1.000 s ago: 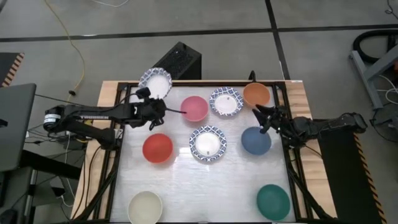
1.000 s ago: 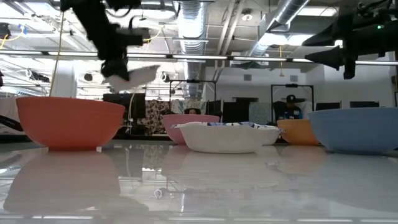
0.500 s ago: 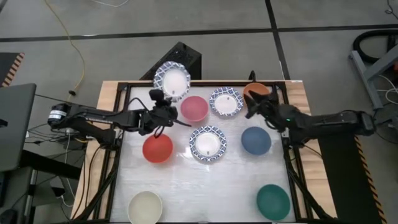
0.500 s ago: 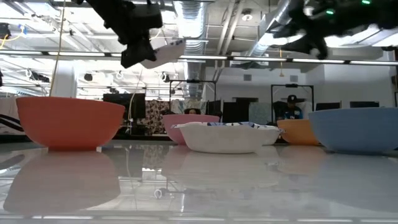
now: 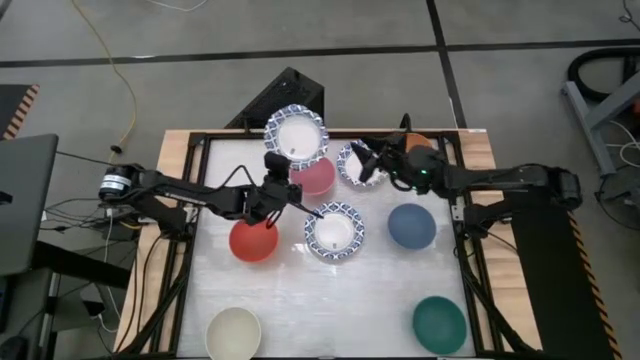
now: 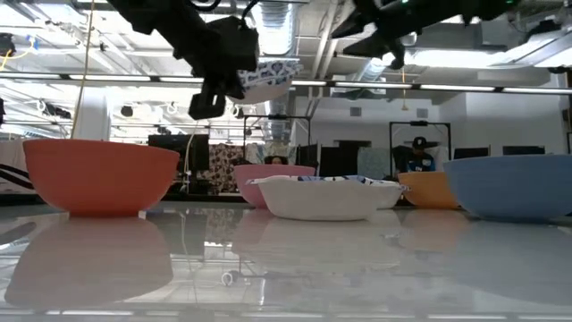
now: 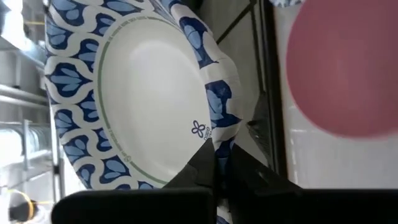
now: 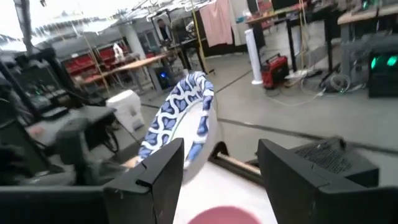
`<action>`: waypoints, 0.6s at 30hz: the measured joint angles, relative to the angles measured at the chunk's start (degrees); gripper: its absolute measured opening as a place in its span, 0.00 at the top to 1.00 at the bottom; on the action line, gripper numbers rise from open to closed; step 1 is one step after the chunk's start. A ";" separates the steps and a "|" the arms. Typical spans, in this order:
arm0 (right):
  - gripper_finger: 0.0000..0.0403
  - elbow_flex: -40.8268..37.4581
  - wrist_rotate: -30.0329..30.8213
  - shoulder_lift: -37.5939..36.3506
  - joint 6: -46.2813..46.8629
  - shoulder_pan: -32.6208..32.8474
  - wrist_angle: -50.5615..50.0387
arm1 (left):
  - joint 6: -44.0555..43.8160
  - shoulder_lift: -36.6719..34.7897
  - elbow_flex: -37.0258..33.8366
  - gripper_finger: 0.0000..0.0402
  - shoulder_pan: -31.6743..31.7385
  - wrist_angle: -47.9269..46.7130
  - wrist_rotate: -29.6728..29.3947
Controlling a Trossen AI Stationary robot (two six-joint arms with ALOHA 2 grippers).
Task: Nest bowls inside each other
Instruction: Stack the top left white paper bowl into the top right white paper bowl
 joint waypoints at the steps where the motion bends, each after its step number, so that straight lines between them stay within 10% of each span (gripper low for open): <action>1: 0.44 0.87 0.01 1.70 -1.04 0.00 -0.05 | 1.10 0.60 0.00 1.00 0.00 1.78 -0.59; 18: 0.44 12.38 1.83 16.96 -8.63 -1.58 -0.43 | 5.65 4.06 0.00 1.00 -0.33 8.81 -3.51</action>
